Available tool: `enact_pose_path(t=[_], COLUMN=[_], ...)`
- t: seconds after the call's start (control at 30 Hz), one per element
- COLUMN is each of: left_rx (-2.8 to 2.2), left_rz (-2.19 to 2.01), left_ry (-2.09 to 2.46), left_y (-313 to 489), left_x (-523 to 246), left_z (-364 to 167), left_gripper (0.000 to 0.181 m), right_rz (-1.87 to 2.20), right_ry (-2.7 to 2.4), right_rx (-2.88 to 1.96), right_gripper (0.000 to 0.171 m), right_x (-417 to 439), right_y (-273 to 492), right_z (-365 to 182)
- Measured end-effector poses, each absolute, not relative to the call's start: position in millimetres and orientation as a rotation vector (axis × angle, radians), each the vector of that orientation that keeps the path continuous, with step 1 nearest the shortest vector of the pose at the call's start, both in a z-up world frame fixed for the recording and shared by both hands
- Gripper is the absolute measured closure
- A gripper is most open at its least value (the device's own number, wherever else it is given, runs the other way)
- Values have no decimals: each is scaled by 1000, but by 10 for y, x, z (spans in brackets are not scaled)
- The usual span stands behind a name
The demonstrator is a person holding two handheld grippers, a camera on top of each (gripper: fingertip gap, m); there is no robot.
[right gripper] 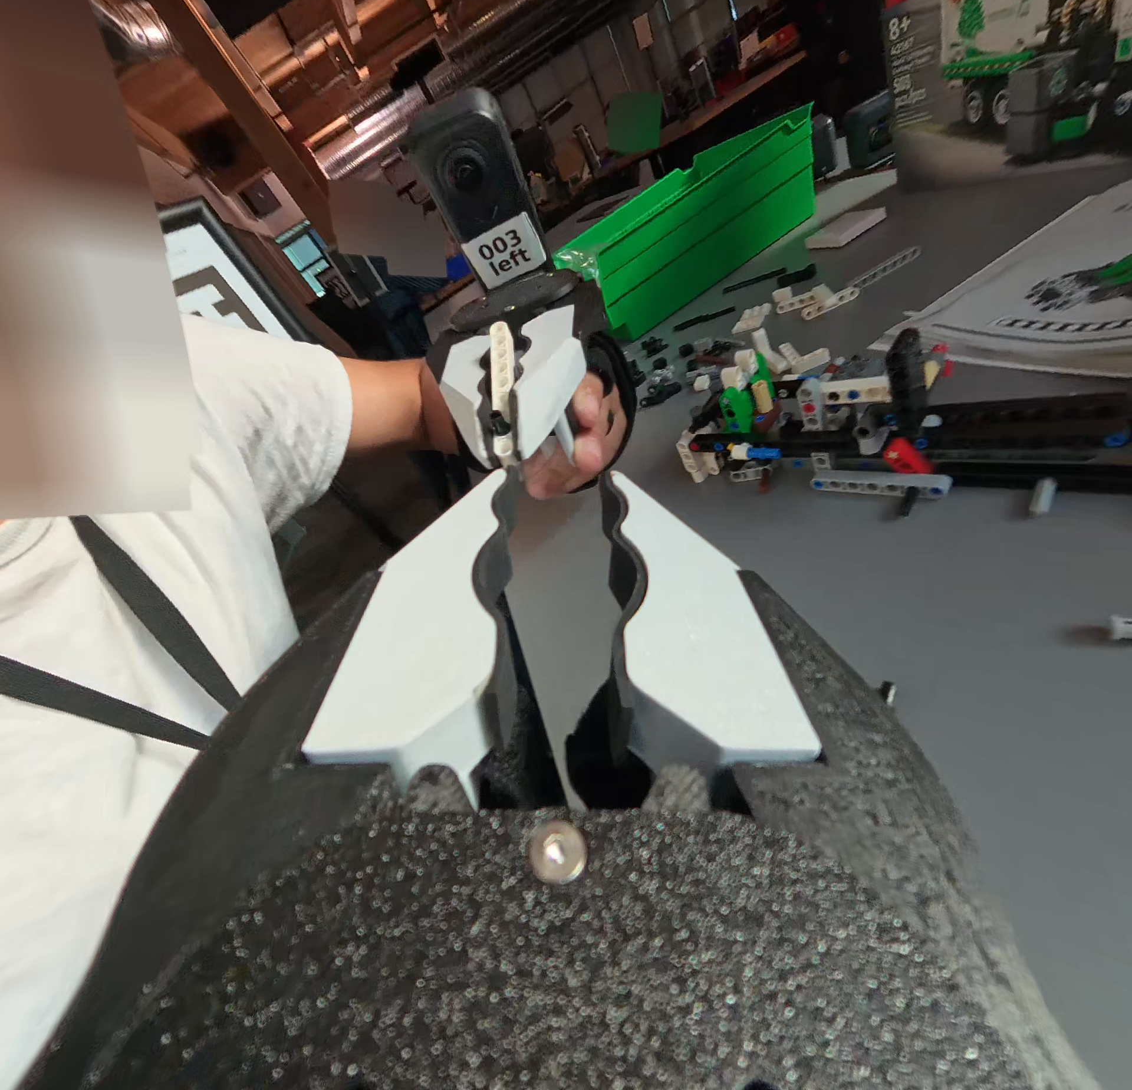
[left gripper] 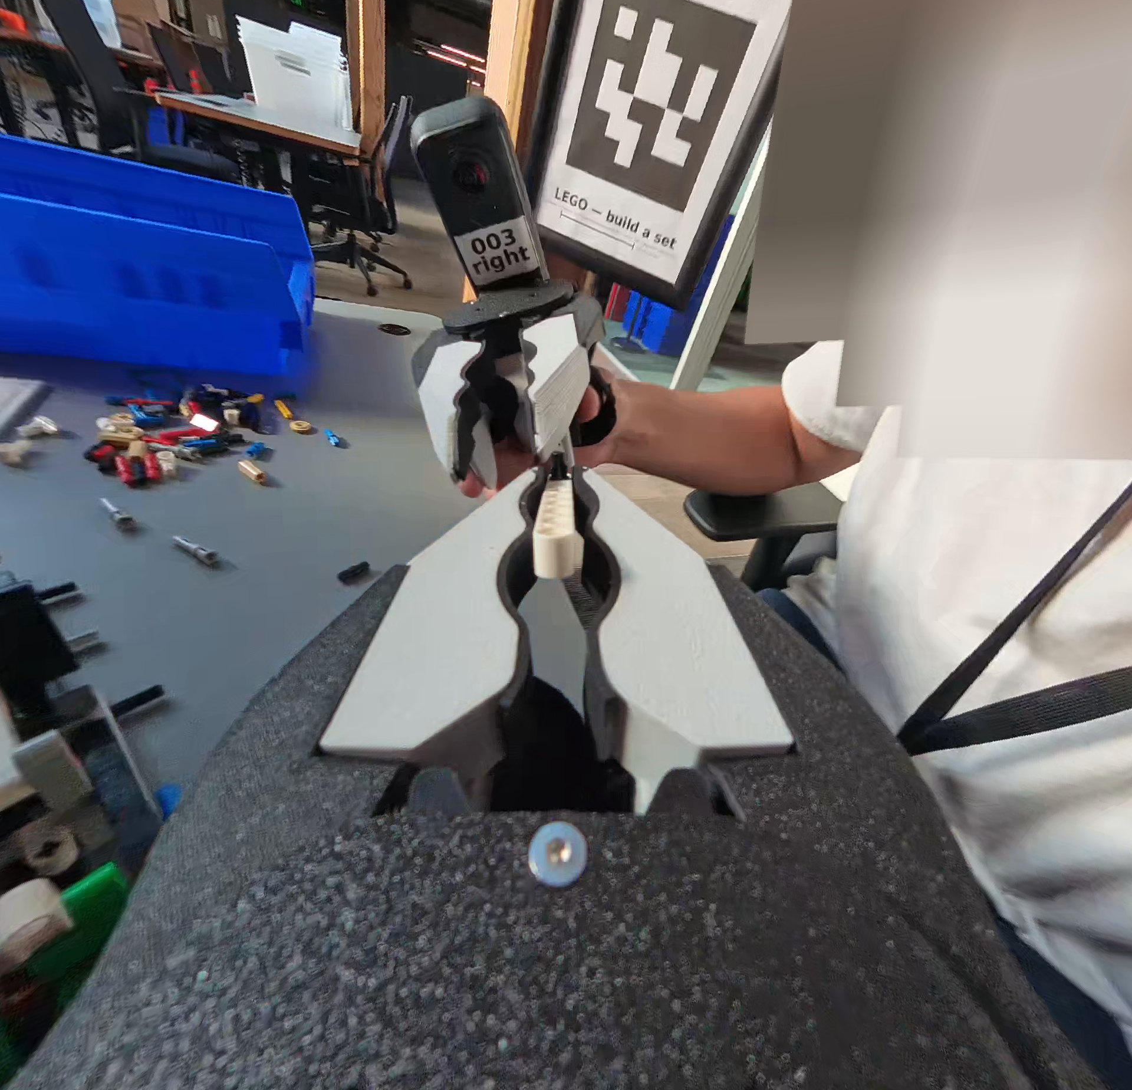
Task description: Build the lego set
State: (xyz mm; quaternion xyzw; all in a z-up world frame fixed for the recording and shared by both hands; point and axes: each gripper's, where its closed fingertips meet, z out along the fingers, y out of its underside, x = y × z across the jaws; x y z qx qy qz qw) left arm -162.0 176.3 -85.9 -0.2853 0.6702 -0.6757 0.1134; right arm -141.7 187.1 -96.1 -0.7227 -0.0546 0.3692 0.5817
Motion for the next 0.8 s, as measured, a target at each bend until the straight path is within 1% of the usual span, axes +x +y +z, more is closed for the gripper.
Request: enact_pose_path(t=[0.1, 0.23, 0.27, 0.33, 0.47, 0.6, 0.7, 0.8], left_rx=[-1009, -1164, -1227, -1382, -1330, -967, -886, -914], left_rz=[-2214, -2290, -2194, -1870, -1865, -1658, -1656, -1723], left_ry=[1985, 2043, 2062, 2037, 2184, 2357, 2354, 2311], left_y=[1702, 1528, 1496, 1534, 1188, 1076, 1084, 1175], left_x=[-1655, -1671, -1633, -1480, -1521, -1456, -1439, -1455], left_z=[-854, -927, -1013, -1244, -1237, -1420, -1459, -1459], left_gripper=[175, 176, 176, 176, 176, 175, 175, 175], right_rz=[691, 500, 494, 511, 453, 362, 319, 216], right_ry=[-182, -145, -103, -23, 39, 119, 147, 132], right_rx=[-1691, -1644, -1620, -1610, -1695, -1752, -1800, -1880], right_gripper=[146, 151, 152, 152, 153, 155, 155, 154], right_x=[-1285, -1077, -1041, -1013, -1051, -1022, -968, -820], right_y=[1938, 1901, 1840, 1672, 1205, 815, 691, 772], right_z=[-924, -938, -919, -923, -1030, -1110, -1184, -1326])
